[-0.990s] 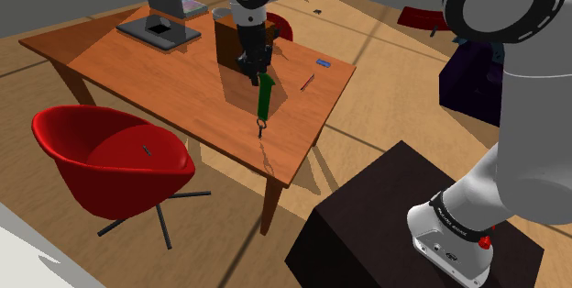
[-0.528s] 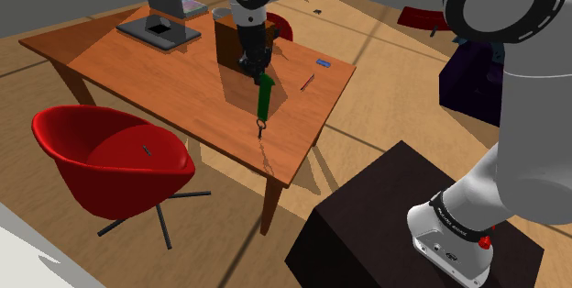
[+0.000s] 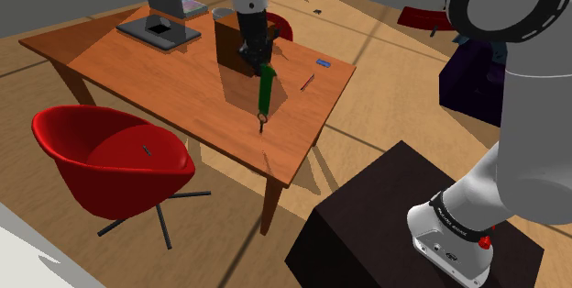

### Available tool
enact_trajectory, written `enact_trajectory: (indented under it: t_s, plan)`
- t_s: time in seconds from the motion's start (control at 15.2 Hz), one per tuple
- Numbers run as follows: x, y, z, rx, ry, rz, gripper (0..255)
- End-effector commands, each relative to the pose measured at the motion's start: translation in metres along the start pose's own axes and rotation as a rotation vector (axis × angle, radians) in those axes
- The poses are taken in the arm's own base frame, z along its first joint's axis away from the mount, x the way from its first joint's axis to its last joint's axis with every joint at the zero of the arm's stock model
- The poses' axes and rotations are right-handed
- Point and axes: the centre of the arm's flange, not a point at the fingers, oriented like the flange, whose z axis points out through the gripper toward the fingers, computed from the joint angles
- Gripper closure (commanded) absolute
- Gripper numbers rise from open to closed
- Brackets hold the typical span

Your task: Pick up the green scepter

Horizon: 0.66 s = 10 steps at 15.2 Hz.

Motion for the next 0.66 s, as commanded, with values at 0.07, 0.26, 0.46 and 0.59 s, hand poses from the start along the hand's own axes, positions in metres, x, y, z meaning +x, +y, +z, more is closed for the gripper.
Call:
enact_trajectory:
  t_s: [0.07, 0.26, 0.46, 0.59]
  plan:
    - [-0.004, 0.000, -0.016, 0.000, -0.001, 0.000, 255]
    - [-0.009, 0.000, -0.031, 0.000, -0.001, 0.000, 255]
    - [-0.013, 0.000, -0.046, 0.000, -0.001, 0.000, 255]
    - [-0.013, 0.000, -0.047, 0.000, -0.001, 0.000, 255]
